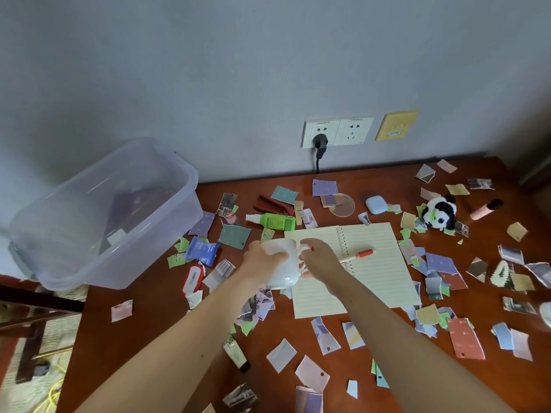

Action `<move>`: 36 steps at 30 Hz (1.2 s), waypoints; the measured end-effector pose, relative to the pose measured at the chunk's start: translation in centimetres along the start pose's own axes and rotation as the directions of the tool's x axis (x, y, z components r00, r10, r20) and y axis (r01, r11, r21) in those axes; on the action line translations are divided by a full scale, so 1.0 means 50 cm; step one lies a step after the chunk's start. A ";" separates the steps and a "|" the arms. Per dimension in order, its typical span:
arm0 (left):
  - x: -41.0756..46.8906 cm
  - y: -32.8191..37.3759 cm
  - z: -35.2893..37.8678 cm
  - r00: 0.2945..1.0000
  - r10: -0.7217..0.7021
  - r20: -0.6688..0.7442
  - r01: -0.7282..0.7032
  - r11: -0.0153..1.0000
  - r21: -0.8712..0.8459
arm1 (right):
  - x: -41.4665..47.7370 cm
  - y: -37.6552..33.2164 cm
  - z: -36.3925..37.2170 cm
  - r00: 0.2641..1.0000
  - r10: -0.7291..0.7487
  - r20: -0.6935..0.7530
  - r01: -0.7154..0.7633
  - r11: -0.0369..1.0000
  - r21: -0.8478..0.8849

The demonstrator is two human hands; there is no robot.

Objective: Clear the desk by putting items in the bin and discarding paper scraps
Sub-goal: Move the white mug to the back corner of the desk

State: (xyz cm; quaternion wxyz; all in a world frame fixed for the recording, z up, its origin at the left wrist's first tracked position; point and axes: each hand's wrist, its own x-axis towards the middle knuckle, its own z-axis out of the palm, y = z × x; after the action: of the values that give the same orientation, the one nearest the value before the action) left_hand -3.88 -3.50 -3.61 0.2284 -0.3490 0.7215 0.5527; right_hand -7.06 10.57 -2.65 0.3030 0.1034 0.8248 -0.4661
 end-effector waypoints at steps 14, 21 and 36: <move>-0.119 0.160 0.182 0.925 0.379 0.002 -0.378 0.923 -0.066 | -0.080 0.006 -0.273 0.993 -0.013 -0.121 0.054 0.940 0.337; -0.156 0.261 0.365 0.871 0.486 -0.065 -0.489 0.871 -0.045 | -0.098 0.038 -0.495 0.995 -0.023 -0.099 0.058 0.924 0.377; -0.168 0.522 0.730 0.755 0.655 -0.046 -0.656 0.750 -0.089 | -0.032 0.110 -0.930 0.967 -0.106 -0.232 0.191 0.903 0.385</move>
State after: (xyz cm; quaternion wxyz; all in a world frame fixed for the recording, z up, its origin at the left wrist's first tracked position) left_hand -20.19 37.35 8.65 -0.0016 -0.0883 0.7709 0.6308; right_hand -22.07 52.42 12.14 0.1516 0.1480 0.7429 -0.6350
